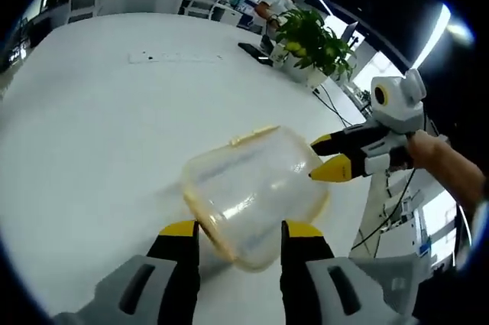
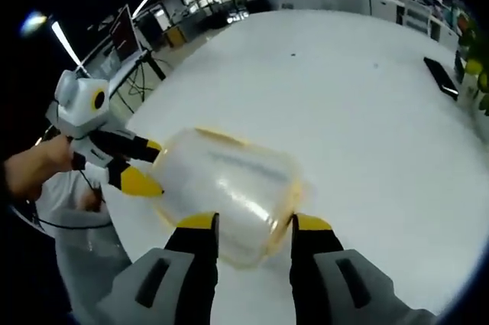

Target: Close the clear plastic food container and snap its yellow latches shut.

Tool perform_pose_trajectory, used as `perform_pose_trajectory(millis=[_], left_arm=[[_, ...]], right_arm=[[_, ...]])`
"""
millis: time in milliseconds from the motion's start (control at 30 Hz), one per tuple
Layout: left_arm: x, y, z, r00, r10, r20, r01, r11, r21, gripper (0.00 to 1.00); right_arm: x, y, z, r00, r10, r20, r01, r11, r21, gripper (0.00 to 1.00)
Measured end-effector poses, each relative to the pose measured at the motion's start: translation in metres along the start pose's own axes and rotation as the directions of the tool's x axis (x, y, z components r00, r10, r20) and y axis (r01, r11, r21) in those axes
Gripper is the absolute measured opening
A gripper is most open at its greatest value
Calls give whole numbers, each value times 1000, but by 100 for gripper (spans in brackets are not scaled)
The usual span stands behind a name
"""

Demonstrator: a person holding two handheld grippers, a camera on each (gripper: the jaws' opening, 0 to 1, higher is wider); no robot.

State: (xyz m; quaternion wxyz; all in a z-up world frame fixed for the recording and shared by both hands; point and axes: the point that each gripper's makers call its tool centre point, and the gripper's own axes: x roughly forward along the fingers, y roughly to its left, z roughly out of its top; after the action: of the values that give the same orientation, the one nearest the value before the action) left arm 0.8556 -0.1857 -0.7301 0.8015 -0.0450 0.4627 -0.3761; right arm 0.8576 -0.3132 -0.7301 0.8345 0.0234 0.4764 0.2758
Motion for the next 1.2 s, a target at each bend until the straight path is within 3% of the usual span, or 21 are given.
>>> perform_pose_trajectory(millis=[533, 1200], left_arm=[[-8, 2, -7, 1000, 6, -21, -6, 1000, 3, 36], [-29, 17, -23, 999, 20, -37, -20, 1000, -2, 36]], right_arm=[[-1, 12, 2, 1000, -19, 24, 18, 999, 32, 34], [4, 45, -5, 998, -30, 56, 27, 998, 49, 34]])
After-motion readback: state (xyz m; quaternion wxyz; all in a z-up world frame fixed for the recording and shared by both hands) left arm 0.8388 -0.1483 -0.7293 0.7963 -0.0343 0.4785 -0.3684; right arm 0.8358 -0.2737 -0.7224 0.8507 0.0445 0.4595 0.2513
